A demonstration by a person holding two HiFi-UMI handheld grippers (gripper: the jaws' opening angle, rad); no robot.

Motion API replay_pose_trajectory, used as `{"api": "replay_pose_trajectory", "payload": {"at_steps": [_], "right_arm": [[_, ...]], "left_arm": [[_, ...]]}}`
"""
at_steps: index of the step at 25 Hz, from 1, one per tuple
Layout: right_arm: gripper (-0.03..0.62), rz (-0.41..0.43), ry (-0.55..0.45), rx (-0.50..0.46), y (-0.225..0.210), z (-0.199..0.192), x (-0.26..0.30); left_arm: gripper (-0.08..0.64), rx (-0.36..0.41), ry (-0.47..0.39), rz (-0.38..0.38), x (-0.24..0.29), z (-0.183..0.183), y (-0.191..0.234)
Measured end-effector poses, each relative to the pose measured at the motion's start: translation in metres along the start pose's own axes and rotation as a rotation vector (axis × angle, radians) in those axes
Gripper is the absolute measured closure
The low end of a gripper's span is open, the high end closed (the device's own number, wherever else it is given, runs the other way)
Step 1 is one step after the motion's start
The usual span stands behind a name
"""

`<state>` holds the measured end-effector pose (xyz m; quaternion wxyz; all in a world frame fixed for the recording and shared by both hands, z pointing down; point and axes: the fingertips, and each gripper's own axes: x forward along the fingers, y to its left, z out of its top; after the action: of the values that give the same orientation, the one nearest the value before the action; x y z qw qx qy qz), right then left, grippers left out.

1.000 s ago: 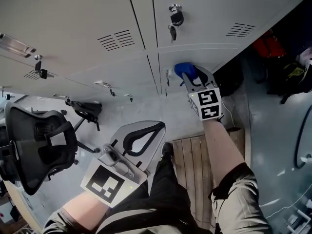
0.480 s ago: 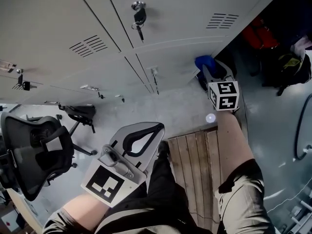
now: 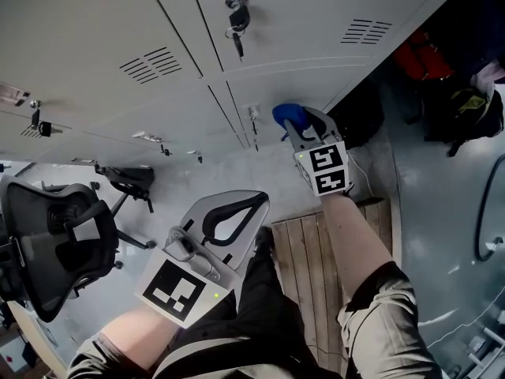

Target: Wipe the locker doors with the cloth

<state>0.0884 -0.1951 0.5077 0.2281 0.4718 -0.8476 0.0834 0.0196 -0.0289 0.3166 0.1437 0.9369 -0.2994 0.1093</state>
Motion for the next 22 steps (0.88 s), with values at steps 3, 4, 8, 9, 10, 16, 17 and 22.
{"api": "replay_pose_trajectory", "payload": {"at_steps": [3, 4, 8, 9, 10, 16, 17, 22], "right_arm": [[0.439, 0.074, -0.012, -0.029, 0.047, 0.013, 0.018], [0.439, 0.091, -0.016, -0.036, 0.059, 0.017, 0.023], [0.439, 0.115, -0.010, -0.049, 0.080, 0.021, 0.040], [0.439, 0.115, -0.006, -0.050, 0.080, 0.020, 0.043], [0.439, 0.115, -0.003, -0.053, 0.080, 0.020, 0.046], [0.439, 0.119, 0.005, -0.065, 0.066, 0.012, 0.049], [0.439, 0.109, 0.013, -0.059, 0.057, 0.007, 0.048], [0.437, 0.056, 0.042, -0.060, 0.008, -0.012, 0.037]], "left_arm": [[0.553, 0.001, -0.011, 0.004, -0.008, -0.001, 0.001], [0.554, 0.003, -0.011, 0.004, -0.011, -0.001, 0.001], [0.554, 0.001, -0.009, 0.012, -0.022, -0.003, 0.004], [0.554, 0.000, -0.007, 0.014, -0.024, -0.004, 0.006], [0.554, 0.000, -0.005, 0.018, -0.026, -0.005, 0.008], [0.552, -0.007, 0.007, 0.038, -0.028, -0.010, 0.018], [0.553, -0.008, 0.010, 0.039, -0.027, -0.011, 0.019], [0.554, -0.024, 0.023, 0.047, -0.014, -0.014, 0.023]]}}
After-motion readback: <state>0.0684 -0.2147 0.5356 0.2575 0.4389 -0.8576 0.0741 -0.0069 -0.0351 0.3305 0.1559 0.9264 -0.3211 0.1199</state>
